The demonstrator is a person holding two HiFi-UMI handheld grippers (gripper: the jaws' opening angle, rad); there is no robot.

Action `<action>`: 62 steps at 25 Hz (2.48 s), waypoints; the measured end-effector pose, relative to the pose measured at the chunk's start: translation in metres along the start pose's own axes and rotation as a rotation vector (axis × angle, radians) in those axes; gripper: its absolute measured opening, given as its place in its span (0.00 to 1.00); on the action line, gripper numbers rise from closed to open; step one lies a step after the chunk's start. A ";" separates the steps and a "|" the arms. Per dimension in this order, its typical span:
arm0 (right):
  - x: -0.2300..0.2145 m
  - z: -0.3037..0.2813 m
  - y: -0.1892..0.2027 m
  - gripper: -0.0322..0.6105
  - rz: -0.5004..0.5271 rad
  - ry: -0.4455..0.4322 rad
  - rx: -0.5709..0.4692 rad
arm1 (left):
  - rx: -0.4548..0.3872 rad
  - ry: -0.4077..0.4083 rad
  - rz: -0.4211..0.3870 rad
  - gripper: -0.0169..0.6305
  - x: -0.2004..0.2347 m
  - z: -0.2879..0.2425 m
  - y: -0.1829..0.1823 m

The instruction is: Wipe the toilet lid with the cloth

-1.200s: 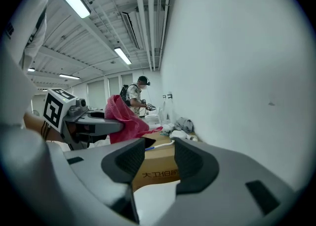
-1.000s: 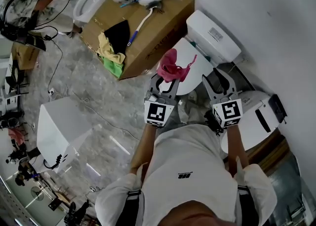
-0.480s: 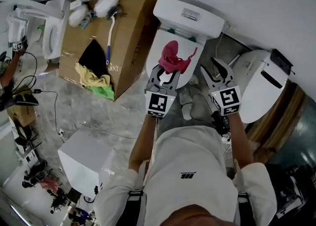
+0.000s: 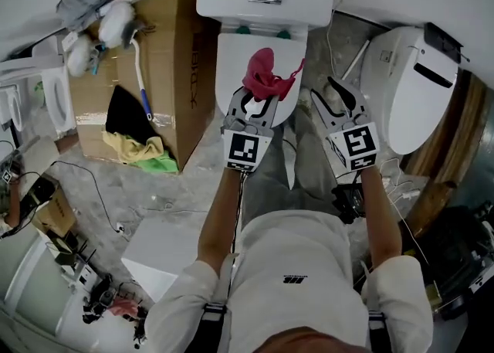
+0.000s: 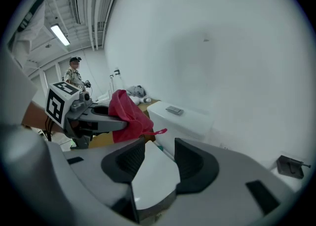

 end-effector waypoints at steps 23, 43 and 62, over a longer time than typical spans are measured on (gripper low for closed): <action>-0.072 -0.089 0.140 0.36 -0.127 0.011 0.049 | 0.140 0.179 -0.032 0.19 -0.041 -0.160 0.155; -0.104 -0.131 0.216 0.36 -0.232 0.096 0.033 | 0.224 0.316 -0.070 0.19 -0.073 -0.246 0.244; -0.075 -0.195 0.204 0.36 -0.205 0.040 0.080 | 0.380 0.218 -0.063 0.19 0.003 -0.239 0.299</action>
Point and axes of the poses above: the fingertips, and each gripper's own axes: z backward along the fingers, x to its left, y out of its underside, the point moved 5 cm from there along z, backward along the fingers, and after that the axes turned 8 degrees about -y, right-handed, at the moved point
